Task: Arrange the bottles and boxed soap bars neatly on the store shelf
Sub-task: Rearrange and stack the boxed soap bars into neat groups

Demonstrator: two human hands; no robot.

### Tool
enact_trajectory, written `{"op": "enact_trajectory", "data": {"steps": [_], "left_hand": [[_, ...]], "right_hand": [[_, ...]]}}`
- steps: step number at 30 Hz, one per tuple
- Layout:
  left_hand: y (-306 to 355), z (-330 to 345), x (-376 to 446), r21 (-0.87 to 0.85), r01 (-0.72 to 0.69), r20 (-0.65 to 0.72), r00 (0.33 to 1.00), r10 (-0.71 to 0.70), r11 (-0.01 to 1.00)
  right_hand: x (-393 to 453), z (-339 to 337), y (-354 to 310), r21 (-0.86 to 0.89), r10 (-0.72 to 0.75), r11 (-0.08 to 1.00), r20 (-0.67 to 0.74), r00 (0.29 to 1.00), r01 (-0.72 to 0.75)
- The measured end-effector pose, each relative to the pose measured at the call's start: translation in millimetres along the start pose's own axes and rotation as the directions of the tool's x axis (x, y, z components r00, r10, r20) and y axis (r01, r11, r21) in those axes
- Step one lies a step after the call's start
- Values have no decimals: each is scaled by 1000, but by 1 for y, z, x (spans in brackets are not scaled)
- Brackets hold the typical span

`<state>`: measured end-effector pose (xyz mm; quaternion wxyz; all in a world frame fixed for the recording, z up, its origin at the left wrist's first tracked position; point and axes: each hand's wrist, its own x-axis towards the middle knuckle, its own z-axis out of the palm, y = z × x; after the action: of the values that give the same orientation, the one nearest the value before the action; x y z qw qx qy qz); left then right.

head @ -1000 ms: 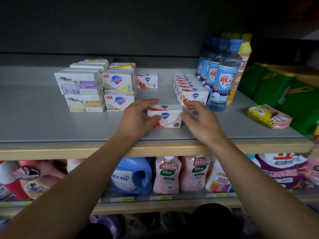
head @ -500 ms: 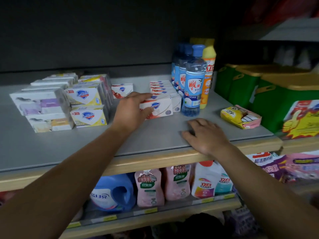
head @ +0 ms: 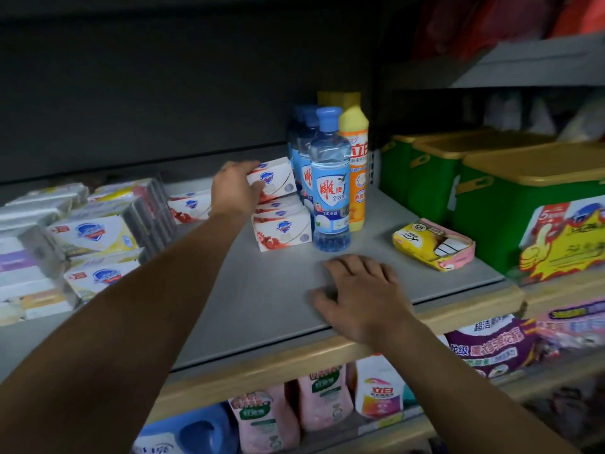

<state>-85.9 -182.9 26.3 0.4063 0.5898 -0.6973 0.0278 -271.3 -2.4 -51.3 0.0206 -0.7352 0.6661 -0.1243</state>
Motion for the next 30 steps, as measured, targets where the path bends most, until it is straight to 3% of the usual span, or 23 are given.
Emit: {"op": "enact_trajectory", "data": {"steps": [7, 11, 16, 21, 30], "left_hand": [[-4, 21, 9, 43, 48, 65, 997, -51, 998], [-4, 6, 7, 117, -27, 125, 992, 12, 993], [-14, -36, -38, -21, -87, 67, 994, 89, 996], [-48, -93, -93, 24, -173, 10, 985, 173, 985], [-139, -160, -142, 278, -92, 77, 994, 73, 956]], "right_hand": [[1, 1, -1, 12, 18, 1000, -12, 1000, -18], [0, 1, 0, 14, 32, 999, -11, 999, -32], [1, -5, -1, 29, 58, 998, 34, 998, -59], [8, -7, -20, -17, 116, 993, 10, 993, -116], [51, 9, -115, 319, -170, 928, -96, 981, 192]]}}
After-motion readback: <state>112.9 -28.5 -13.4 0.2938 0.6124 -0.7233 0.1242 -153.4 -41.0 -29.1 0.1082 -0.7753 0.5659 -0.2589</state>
